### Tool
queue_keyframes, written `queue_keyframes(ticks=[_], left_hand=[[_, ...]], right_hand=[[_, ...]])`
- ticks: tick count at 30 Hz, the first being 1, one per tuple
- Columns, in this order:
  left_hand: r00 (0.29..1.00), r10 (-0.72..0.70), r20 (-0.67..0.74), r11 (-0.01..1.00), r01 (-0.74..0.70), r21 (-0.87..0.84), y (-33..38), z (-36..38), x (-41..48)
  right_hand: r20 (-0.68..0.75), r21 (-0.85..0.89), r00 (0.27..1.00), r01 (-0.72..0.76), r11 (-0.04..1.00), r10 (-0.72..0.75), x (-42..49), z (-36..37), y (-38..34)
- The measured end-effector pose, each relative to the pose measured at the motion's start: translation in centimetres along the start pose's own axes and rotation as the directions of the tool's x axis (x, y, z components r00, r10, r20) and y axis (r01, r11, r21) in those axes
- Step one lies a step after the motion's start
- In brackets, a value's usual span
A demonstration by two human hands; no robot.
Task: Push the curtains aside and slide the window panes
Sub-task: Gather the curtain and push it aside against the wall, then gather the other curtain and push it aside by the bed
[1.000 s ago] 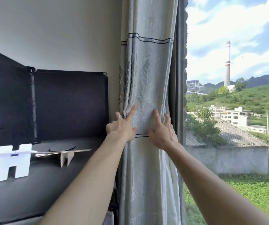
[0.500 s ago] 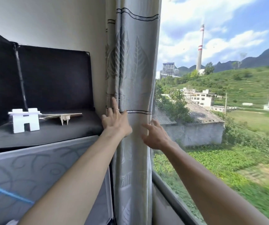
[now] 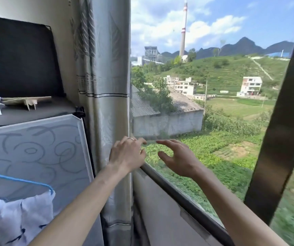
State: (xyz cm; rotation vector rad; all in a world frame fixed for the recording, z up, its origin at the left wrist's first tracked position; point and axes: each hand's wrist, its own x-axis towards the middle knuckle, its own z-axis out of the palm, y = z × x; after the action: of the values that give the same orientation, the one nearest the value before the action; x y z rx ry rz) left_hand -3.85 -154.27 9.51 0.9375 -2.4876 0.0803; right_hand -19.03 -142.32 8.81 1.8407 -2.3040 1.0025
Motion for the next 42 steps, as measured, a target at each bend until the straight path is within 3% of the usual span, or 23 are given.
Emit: queue_keyframes(ticks=[10, 16, 20, 24, 31, 35, 42], left_hand=[[0.933, 0.308, 0.188, 0.93, -0.254, -0.265, 15.3, 2.4, -9.4], [0.775, 0.593, 0.218, 0.777, -0.48, -0.408, 28.0, 3.5, -16.6], [0.624, 0.757, 0.195, 0.623, -0.599, -0.503, 36.9, 3.3, -20.8], [0.424, 0.897, 0.125, 0.418, -0.723, -0.55, 45.4, 1.6, -25.8], [0.137, 0.991, -0.006, 0.104, -0.778, -0.619, 57.0, -2.4, -34.9], [-0.001, 0.998, -0.055, -0.038, -0.738, -0.674, 62.7, -5.5, -41.1], [-0.112, 0.973, -0.204, -0.219, -0.737, -0.639, 73.4, -10.6, -52.0]], right_hand=[[-0.115, 0.032, 0.962, -0.247, 0.968, 0.249, -22.9, -6.2, 3.5], [-0.255, -0.096, 0.833, -0.527, 0.844, 0.491, -38.8, -12.1, 5.6], [-0.368, -0.188, 0.675, -0.728, 0.66, 0.64, -48.4, -16.5, 5.4], [-0.525, -0.184, 0.431, -0.9, 0.396, 0.734, -58.4, -20.3, 3.1], [-0.712, -0.137, 0.062, -0.989, -0.052, 0.7, -72.6, -23.6, -4.2], [-0.758, -0.077, -0.074, -0.976, -0.202, 0.648, -79.2, -25.4, -8.2], [-0.824, 0.035, -0.211, -0.945, -0.325, 0.526, -90.7, -30.5, -12.7]])
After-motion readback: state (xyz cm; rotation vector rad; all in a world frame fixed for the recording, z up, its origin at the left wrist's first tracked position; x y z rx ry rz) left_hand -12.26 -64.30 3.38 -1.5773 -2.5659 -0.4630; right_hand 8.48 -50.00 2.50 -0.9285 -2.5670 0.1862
